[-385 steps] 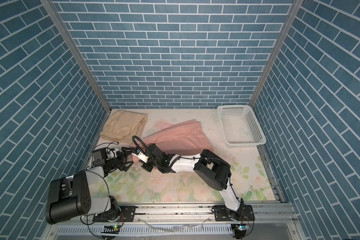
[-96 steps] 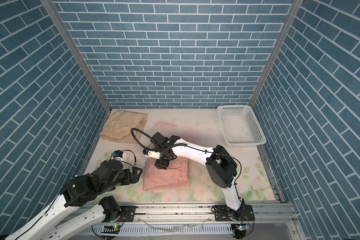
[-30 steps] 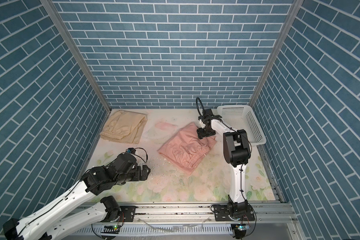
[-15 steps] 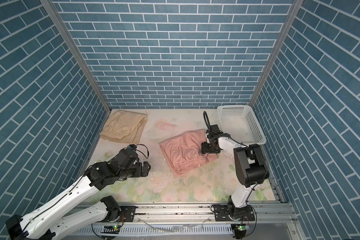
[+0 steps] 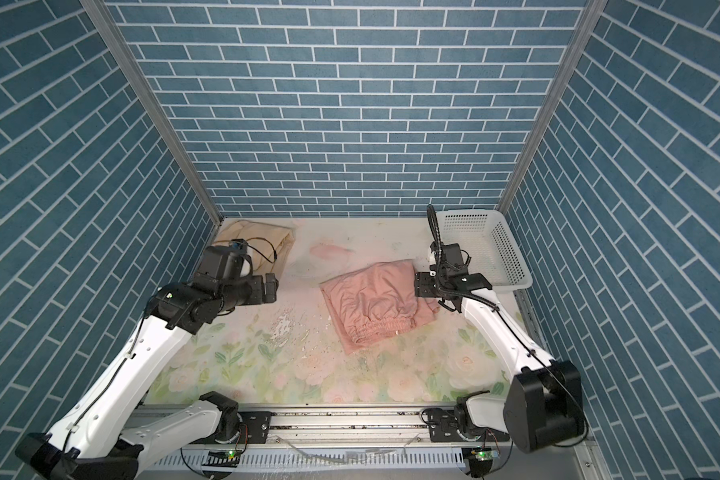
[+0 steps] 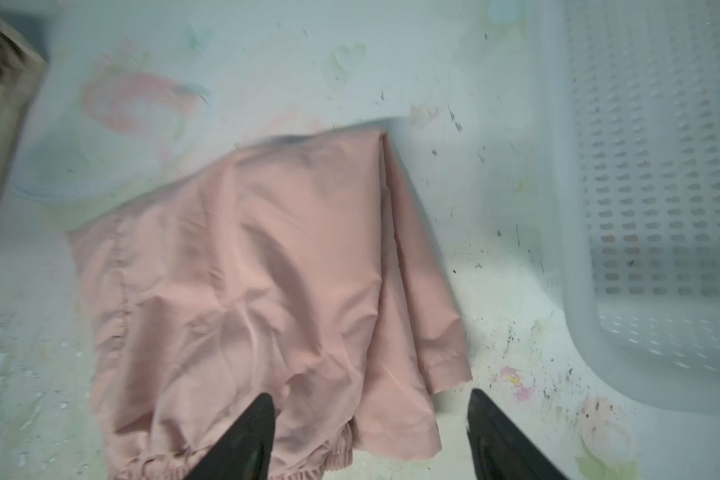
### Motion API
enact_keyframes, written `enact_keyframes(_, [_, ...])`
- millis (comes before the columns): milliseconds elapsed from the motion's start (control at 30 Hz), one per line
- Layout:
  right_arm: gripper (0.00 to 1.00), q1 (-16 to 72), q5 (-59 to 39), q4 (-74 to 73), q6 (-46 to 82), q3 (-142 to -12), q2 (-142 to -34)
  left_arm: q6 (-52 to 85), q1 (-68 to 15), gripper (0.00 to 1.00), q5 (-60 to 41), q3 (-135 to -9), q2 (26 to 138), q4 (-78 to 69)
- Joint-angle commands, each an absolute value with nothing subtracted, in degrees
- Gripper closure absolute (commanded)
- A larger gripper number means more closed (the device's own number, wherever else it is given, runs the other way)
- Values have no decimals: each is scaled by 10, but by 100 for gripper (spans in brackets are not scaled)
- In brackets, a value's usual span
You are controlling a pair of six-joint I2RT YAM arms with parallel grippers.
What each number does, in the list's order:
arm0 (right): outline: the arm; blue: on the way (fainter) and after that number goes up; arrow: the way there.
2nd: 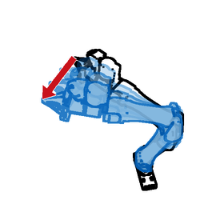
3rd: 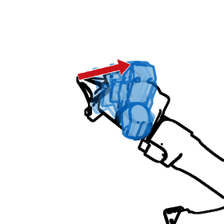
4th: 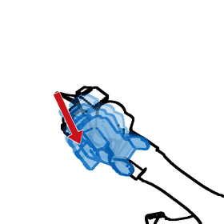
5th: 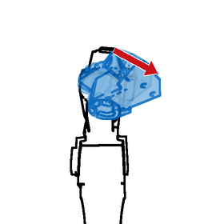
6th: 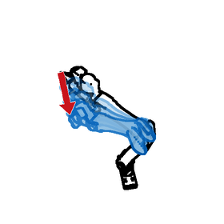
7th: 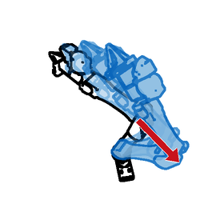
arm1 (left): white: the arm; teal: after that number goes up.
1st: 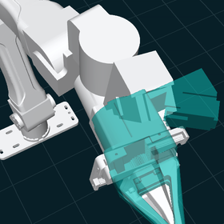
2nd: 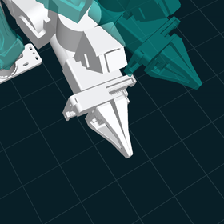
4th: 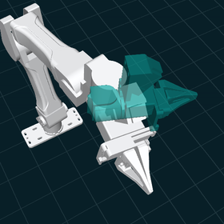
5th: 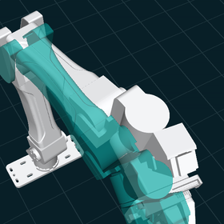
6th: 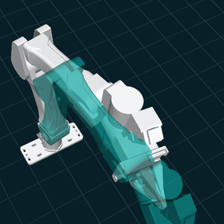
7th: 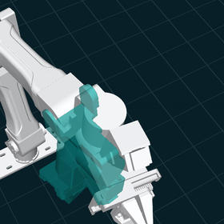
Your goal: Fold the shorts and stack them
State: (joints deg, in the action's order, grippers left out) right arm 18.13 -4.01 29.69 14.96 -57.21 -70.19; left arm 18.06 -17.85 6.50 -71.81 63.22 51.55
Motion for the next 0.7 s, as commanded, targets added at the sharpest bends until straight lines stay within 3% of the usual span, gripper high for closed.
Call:
enact_keyframes(0, [26,185,-109,288,141,-555,-645,73,-103,0,64,-759,689,502])
enact_keyframes(433, [27,237,-227,200,134,-466,-592,-38,46,0,-35,-909,1006,353])
enact_keyframes(667, [27,242,-219,181,147,-450,-585,-75,69,0,-31,-1073,1203,416])
